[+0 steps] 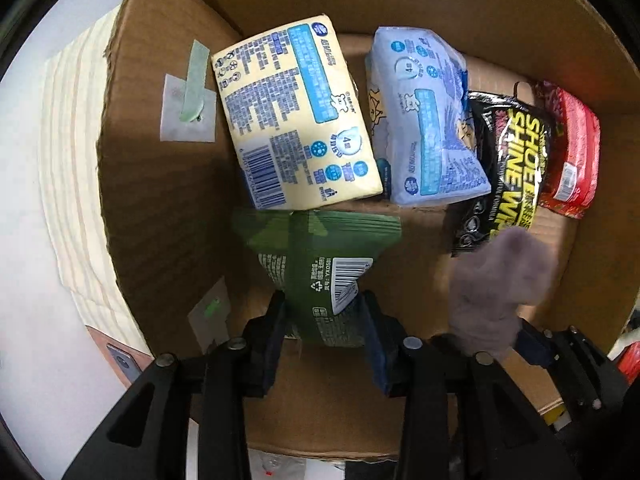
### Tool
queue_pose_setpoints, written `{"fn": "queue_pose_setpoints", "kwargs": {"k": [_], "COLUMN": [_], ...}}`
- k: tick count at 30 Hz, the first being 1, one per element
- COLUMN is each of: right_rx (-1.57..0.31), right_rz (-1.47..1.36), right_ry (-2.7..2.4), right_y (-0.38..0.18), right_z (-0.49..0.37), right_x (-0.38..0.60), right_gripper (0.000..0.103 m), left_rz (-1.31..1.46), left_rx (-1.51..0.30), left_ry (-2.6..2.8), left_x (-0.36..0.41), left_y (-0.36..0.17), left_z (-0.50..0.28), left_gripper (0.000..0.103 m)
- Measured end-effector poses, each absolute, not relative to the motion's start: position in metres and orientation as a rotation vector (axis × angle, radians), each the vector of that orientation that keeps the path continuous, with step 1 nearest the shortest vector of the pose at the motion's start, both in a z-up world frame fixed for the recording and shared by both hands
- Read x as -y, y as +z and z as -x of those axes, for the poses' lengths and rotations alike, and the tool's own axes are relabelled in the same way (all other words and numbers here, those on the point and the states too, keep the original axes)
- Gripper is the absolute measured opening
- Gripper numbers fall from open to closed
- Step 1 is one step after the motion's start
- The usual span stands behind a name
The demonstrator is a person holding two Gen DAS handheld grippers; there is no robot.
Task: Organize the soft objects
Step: 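Carry the green pouch and sock into the box and open both tools, then grasp the orange panda snack bag with the left tool while the right tool grasps the red packet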
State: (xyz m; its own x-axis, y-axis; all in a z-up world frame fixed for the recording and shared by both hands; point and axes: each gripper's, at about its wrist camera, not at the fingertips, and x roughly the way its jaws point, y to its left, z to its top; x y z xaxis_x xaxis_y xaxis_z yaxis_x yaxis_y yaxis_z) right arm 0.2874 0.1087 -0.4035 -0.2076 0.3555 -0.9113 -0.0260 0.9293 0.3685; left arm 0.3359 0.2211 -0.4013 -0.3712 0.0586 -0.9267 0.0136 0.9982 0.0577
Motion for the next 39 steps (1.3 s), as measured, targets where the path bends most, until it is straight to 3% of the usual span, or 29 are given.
{"fn": "queue_pose_setpoints", "kwargs": {"k": [3,4,6,8,9,10,21,29,33,39], "right_rx": [-1.756,-1.754,-1.745,-1.749,-1.752,-1.748,-1.673,-1.543,-1.459,-1.398], "right_rz": [-0.248,-0.238,-0.197,-0.145,-0.116,-0.086,-0.021,-0.097,-0.14,-0.208], "right_ry": [0.374,0.372,0.358,0.336,0.322,0.304,0.264,0.253,0.212,0.098], "right_y": [-0.402,-0.401,-0.396,-0.394,-0.392,-0.389,-0.338,-0.276,-0.244,-0.21], "right_z": [-0.288,-0.287,-0.285,-0.282,-0.279,-0.276,-0.248,-0.26,-0.257,-0.252], "right_x": [-0.113,-0.114,-0.114,-0.109,-0.106,-0.103,-0.062,-0.017,0.021,0.113], "right_gripper": [0.085,0.088,0.088,0.095,0.103,0.103,0.103,0.103,0.103,0.103], "left_rz": [-0.024,-0.021,-0.023,-0.035,-0.044,-0.056,-0.032,-0.071,-0.091,-0.135], "left_rx": [-1.946,-1.943,-1.917,-1.89,-1.874,-1.857,-1.738,-1.489,-1.374,-1.333], "left_ry": [0.05,0.049,0.046,0.046,0.049,0.052,0.034,0.024,-0.017,-0.125], "left_x": [-0.221,-0.221,-0.221,-0.221,-0.218,-0.216,-0.192,-0.15,-0.106,-0.022], "left_y": [-0.393,-0.39,-0.381,-0.371,-0.366,-0.361,-0.307,-0.225,-0.188,-0.179], "left_z": [-0.333,-0.333,-0.33,-0.327,-0.326,-0.323,-0.28,-0.286,-0.287,-0.299], "left_gripper": [0.044,0.045,0.058,0.09,0.095,0.099,0.099,0.099,0.099,0.099]}}
